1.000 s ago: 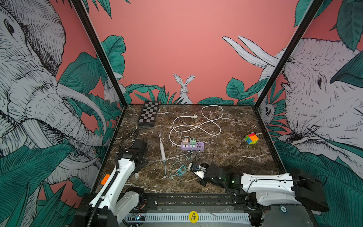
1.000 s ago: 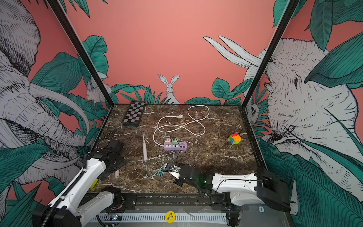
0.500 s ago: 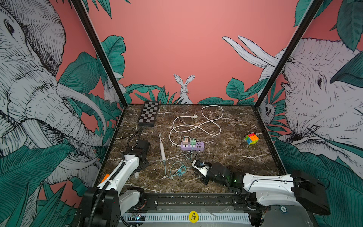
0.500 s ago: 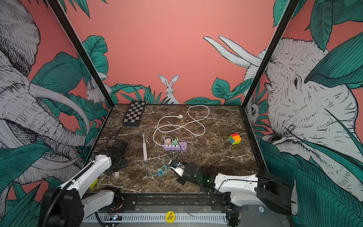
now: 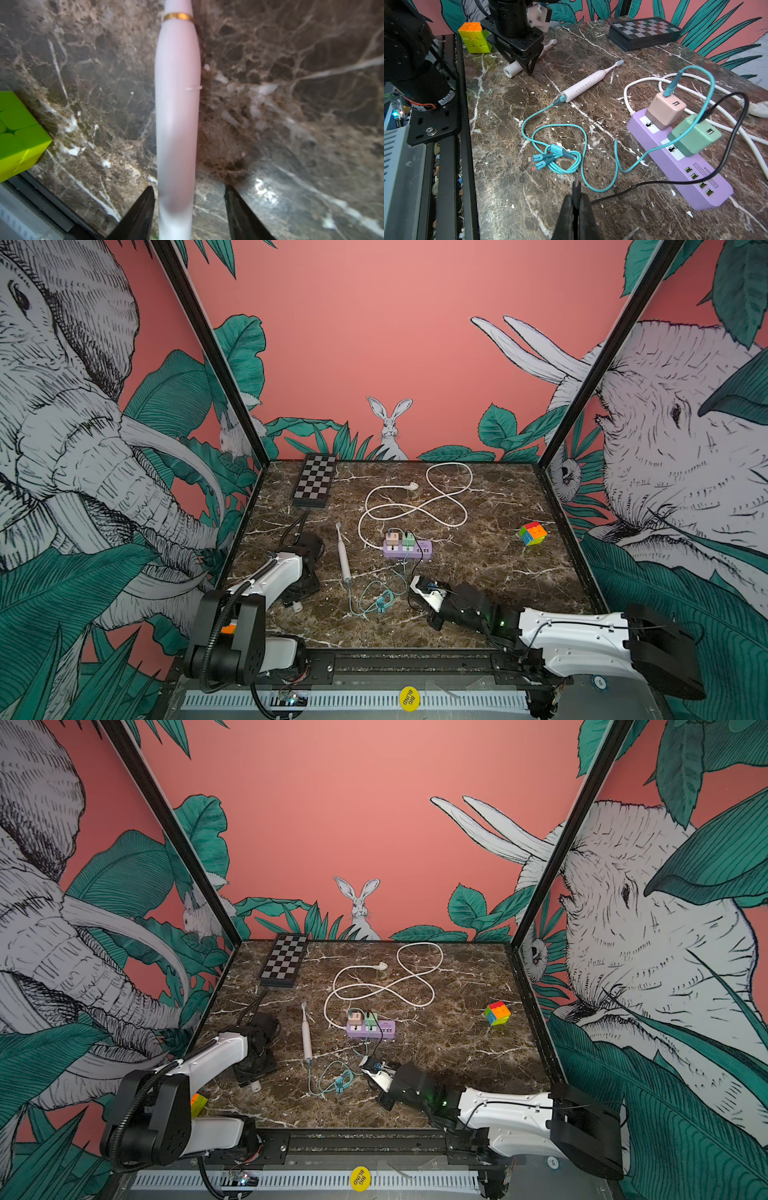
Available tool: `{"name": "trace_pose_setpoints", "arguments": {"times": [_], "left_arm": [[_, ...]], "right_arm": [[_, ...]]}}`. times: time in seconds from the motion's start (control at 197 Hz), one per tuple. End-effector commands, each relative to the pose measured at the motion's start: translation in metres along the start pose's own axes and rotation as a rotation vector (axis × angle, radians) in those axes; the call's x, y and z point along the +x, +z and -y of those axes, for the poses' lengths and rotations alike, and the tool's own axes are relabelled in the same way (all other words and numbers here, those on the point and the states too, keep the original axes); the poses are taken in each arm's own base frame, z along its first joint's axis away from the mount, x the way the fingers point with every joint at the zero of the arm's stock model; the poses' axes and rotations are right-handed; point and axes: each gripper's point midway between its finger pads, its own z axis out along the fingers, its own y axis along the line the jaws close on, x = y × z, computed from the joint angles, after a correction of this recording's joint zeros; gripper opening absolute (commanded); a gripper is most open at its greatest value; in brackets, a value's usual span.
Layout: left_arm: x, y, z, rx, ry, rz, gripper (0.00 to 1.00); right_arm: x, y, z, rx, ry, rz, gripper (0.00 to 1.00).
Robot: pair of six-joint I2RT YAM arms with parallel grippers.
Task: Charge the electric toothbrush
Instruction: Pick up the electric toothbrush from the center of the board.
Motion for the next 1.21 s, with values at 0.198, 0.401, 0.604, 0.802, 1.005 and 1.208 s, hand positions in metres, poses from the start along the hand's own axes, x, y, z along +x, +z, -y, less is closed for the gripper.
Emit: {"name": "trace_pose_setpoints", "arguments": {"times": [0.198, 0.401, 0.604, 0.802, 1.005, 1.208], "left_arm": [[0.002, 0.005, 0.011, 0.055, -0.018, -0.011, 0.3], [0.004, 0.006, 0.016, 0.054, 0.006, -0.013, 0.28], [0.01, 0.006, 0.022, 0.075, 0.013, -0.016, 0.37], [0.016, 0.007, 0.037, 0.156, 0.0, -0.045, 0.37], [0.015, 0.007, 0.04, 0.159, 0.014, -0.038, 0.25], [0.021, 0.007, 0.042, 0.158, 0.037, -0.043, 0.17]], "right_arm": [[-0.01, -0.001, -0.001, -0.012, 0.021, 0.049, 0.0], [-0.009, 0.0, -0.003, -0.025, 0.02, 0.043, 0.0], [-0.009, 0.003, -0.004, -0.032, 0.017, 0.035, 0.0], [-0.009, 0.004, -0.006, -0.038, 0.016, 0.024, 0.0], [-0.011, 0.004, -0.006, -0.041, 0.017, 0.021, 0.0], [-0.012, 0.005, -0.007, -0.044, 0.018, 0.017, 0.0]]}}
